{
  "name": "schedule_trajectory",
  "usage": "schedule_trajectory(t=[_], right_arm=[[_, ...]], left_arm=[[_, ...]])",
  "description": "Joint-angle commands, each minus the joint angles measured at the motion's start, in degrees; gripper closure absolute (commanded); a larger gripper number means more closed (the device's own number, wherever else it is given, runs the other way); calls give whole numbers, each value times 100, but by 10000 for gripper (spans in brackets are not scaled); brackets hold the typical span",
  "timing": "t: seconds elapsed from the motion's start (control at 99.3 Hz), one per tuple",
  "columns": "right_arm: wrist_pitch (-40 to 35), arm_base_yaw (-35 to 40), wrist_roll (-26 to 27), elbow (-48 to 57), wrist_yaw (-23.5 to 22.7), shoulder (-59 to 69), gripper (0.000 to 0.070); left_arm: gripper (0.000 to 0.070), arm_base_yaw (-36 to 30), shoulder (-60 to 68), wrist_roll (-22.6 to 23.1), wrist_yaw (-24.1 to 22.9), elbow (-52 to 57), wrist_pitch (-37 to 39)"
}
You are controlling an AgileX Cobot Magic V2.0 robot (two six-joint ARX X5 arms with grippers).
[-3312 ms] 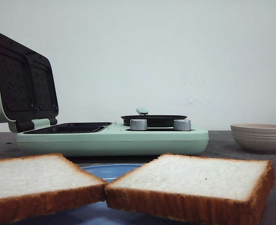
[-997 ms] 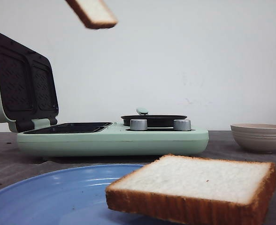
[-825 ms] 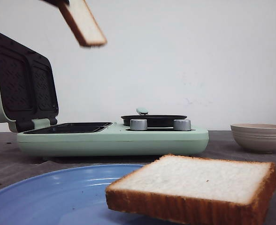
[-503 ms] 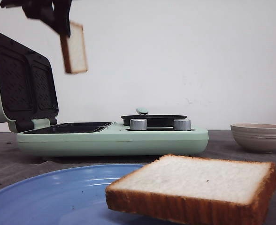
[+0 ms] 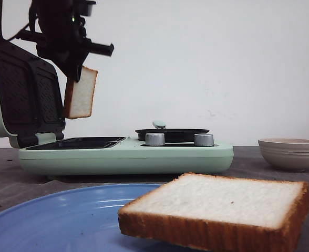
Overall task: Make breakfast with bread and shrimp
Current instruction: 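Lower the bread slice onto the sandwich press plate and release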
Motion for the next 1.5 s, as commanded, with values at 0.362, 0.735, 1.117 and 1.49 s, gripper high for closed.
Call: schedule_trajectory(t=[0.362,0.735,1.117,1.49], right_arm=[[-96,24,-52,61,24,28,359],[-111,24,-72,61,26,28,360],[-111,24,-74,61,26,28,360],[-111,24,-72,61,26,28,360]], left_arm=[[696,-44,538,219,-192,164,490],[696,-44,765,319,-289,164,592],[695,-59,881,317,-264,164,610],[191,-107,879,317,-177,166,807]])
